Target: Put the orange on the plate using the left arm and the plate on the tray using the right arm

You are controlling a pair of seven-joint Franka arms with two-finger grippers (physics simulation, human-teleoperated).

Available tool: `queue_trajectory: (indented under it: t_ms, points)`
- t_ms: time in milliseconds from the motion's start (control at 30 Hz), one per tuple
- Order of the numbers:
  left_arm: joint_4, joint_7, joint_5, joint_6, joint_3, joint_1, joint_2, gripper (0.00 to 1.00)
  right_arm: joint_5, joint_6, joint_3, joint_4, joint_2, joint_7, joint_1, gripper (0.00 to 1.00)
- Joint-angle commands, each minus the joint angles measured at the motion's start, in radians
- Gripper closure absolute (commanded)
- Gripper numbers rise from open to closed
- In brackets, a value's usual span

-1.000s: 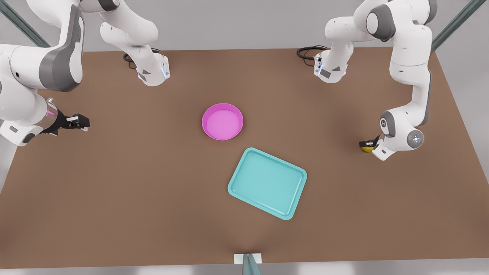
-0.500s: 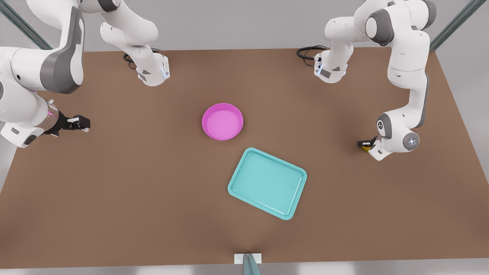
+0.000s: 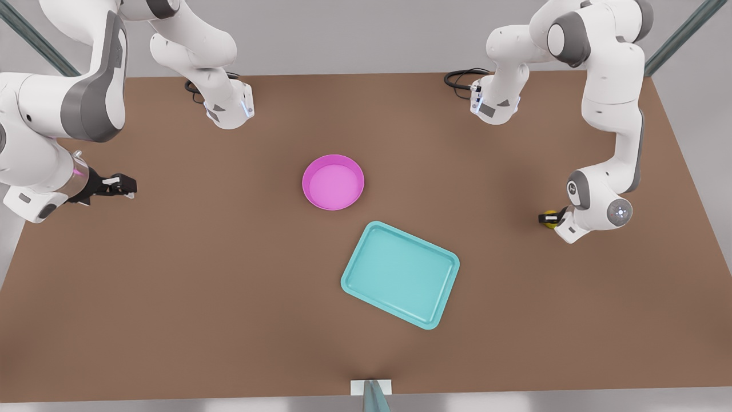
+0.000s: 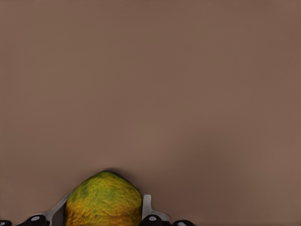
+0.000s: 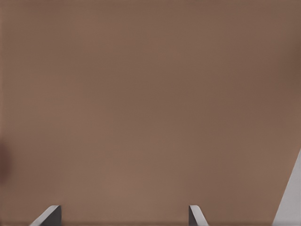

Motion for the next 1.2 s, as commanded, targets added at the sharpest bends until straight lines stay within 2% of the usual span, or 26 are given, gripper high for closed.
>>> queue_trajectory:
  t_ms: [0, 33, 333, 433, 600, 667, 733, 833, 933, 1000, 1167]
  points:
    - [0.0, 0.006, 0.001, 0.004, 0.0, 0.0, 0.001, 0.28, 0.001, 0.001, 0.0, 0.0, -0.001, -0.002, 0.0, 0.0]
    - [0.0, 0.006, 0.001, 0.006, 0.0, 0.0, 0.002, 0.3, 0.001, 0.001, 0.0, 0.0, -0.001, -0.002, 0.0, 0.0]
    - [0.0, 0.004, -0.001, 0.015, 0.0, 0.0, 0.016, 0.3, 0.006, 0.002, 0.0, 0.002, 0.005, -0.004, 0.0, 0.0]
    - [0.0, 0.001, -0.001, 0.012, 0.0, -0.001, 0.014, 0.37, 0.006, 0.002, 0.0, 0.002, 0.005, -0.004, 0.0, 0.0]
    - [0.0, -0.051, -0.001, -0.017, -0.003, -0.012, -0.018, 0.37, 0.006, 0.002, 0.0, 0.002, 0.005, -0.004, 0.0, 0.0]
    - [0.057, -0.325, -0.001, -0.155, -0.055, -0.172, -0.111, 0.36, 0.006, 0.002, -0.002, 0.002, 0.005, -0.004, -0.001, 0.0]
    - [0.089, -0.532, -0.004, -0.165, -0.107, -0.314, -0.125, 0.36, 0.006, 0.002, 0.0, 0.002, 0.005, -0.004, -0.011, 0.0]
    - [0.463, -0.979, -0.06, -0.404, -0.116, -0.621, 0.043, 0.36, 0.007, 0.004, -0.002, 0.002, 0.015, -0.004, -0.011, 0.0]
    - [0.692, -1.261, -0.148, -0.415, -0.12, -0.839, 0.197, 0.36, 0.007, 0.008, -0.002, 0.002, 0.016, -0.004, -0.011, 0.0]
    - [0.72, -1.344, -0.16, -0.422, -0.144, -0.891, 0.223, 0.36, 0.009, 0.008, 0.0, 0.002, 0.016, -0.004, -0.011, 0.0]
    - [0.763, -1.542, -0.157, -0.433, -0.299, -0.902, 0.241, 0.36, 0.013, 0.008, 0.0, 0.0, 0.016, -0.004, -0.012, 0.0]
